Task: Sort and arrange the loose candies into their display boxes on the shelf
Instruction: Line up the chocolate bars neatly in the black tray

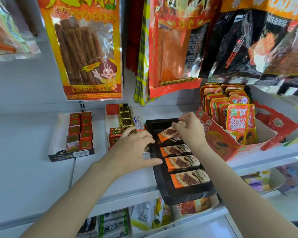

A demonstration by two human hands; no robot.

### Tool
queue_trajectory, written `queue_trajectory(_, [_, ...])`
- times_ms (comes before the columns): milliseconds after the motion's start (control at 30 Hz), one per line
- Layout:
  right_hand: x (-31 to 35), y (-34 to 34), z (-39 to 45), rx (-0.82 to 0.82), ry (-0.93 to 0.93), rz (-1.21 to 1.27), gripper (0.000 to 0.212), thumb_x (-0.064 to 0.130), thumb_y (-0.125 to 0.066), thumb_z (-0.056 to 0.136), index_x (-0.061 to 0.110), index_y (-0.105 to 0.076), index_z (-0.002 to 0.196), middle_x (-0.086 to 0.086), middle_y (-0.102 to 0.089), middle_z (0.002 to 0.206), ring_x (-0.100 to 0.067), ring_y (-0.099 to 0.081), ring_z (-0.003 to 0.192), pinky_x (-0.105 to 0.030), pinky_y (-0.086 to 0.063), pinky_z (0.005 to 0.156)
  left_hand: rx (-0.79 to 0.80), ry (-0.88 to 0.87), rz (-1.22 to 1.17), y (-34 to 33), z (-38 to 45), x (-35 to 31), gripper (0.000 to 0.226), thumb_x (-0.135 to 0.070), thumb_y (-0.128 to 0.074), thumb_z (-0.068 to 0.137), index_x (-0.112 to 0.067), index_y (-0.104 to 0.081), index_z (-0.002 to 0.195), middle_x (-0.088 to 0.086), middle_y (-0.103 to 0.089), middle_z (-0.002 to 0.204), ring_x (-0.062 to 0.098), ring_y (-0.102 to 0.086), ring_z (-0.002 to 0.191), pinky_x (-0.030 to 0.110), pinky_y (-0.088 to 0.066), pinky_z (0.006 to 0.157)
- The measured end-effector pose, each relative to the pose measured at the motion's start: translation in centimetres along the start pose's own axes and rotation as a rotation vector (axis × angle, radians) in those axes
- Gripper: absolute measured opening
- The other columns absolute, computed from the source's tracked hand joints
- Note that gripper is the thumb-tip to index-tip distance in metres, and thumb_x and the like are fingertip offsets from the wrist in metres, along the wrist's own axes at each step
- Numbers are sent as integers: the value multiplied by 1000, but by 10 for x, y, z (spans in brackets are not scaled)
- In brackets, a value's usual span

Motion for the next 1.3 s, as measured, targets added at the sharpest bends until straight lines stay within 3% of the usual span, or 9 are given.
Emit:
queue_trajectory(167, [7,-8,-8,20,160,-282,17,18,-66,82,6,-55,87,-9,-52,93,-27,-52,95,-29,-39,74,5,17,0,0,4,-3,59,-62,-50,80,-24,-44,125,-12,-39,133,14,-21,132,26,-2,112])
queue_trajectory(300, [3,-14,-12,53,168,-523,19,27,-65,82,11,-61,90,-7,-48,110,-27,-37,112,-38,-31,91,5,-4,15,-1,8,-8,56,-61,-49,81,-21,-43,120,-10,-36,139,13,-26,131,24,2,109])
queue_trajectory(500, [1,31,6,-27,157,-400,19,6,-49,90,2,-66,100,-16,-64,105,-31,-57,98,-27,-39,78,15,-15,7,-2,9,-9,57,-61,-50,81,-21,-43,121,-10,-41,139,12,-29,133,21,6,109])
queue_trajectory(700, [-36,12,-1,396,54,-651,37,0,-38,92,11,-59,120,-10,-58,124,-33,-52,116,-31,-41,93,22,-9,-9,-2,8,-9,58,-60,-52,79,-22,-42,123,-12,-40,140,12,-24,133,22,3,108])
queue_trajectory(867, [-22,29,-11,310,204,-830,17,5,-48,87,2,-65,87,-16,-66,96,-33,-63,85,-35,-52,73,30,-15,-14,-1,9,-8,58,-60,-54,79,-22,-42,121,-11,-39,139,11,-24,133,20,1,107])
queue_trajectory(1033, [-22,28,-23,343,207,-794,18,14,-51,89,6,-55,105,-13,-52,109,-34,-59,93,-35,-47,75,36,-39,-1,-1,6,-5,57,-63,-57,74,-24,-45,114,-11,-43,134,8,-32,129,23,0,112])
queue_trajectory(1133, [-2,46,-23,159,304,-894,23,22,-51,87,5,-54,101,-12,-55,104,-33,-58,90,-35,-46,74,35,-32,8,0,6,-4,68,-77,-49,66,-26,-45,110,-12,-45,131,8,-33,125,23,-4,111])
queue_trajectory(1233, [28,61,-24,-35,446,-713,8,9,-55,81,2,-59,81,-13,-62,83,-30,-56,70,-37,-46,62,40,-39,14,-1,6,-4,72,-82,-44,60,-27,-45,107,-11,-46,128,7,-37,122,24,-5,111])
queue_trajectory(1300, [34,68,-21,-80,437,-520,7,4,-54,82,4,-60,87,-10,-62,79,-24,-55,65,-36,-48,56,40,-48,7,-2,6,-4,63,-74,-53,68,-26,-44,108,-10,-45,129,7,-36,125,24,-2,112])
Point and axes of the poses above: each hand's wrist, its own z-axis towards the middle knuckle, its own y-axis out of the back of the hand, x = y × z, the point moved 8 cm from there along z, towards the middle knuckle
